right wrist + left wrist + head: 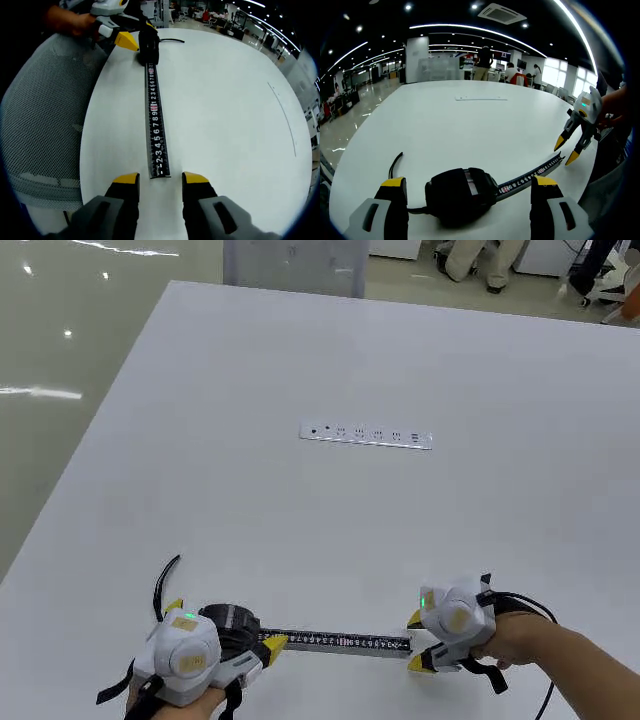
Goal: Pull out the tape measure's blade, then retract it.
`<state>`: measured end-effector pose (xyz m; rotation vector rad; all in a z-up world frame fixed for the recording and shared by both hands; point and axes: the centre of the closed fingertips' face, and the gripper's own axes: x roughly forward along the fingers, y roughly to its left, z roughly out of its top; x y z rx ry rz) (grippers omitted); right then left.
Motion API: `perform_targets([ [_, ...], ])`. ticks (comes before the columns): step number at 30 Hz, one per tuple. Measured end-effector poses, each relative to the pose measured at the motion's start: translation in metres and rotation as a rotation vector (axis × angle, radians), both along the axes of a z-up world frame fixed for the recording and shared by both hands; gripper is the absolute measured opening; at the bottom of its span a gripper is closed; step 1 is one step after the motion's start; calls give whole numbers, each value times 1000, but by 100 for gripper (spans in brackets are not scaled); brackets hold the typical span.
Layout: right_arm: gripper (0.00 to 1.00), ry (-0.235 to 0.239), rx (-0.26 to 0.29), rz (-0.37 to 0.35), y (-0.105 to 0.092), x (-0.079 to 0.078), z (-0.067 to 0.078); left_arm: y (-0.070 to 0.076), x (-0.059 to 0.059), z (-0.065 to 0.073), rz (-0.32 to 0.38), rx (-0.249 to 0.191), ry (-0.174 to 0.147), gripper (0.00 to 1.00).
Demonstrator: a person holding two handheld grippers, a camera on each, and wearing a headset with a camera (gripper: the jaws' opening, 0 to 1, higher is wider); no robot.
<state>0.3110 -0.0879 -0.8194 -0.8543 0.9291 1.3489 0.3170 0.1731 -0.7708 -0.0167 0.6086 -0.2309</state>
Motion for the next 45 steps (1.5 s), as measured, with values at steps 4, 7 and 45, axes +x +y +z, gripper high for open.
perform_targets([
  [4,26,12,-3,-2,1,-1,-2,0,0,0,2,-1,3,100],
  [7,25,21,-9,-2,1,-2,-4,0,0,0,4,-2,2,100],
  [45,13,21,-74,49,2,-3,-10,5,0,-24,69,-29,51,94],
])
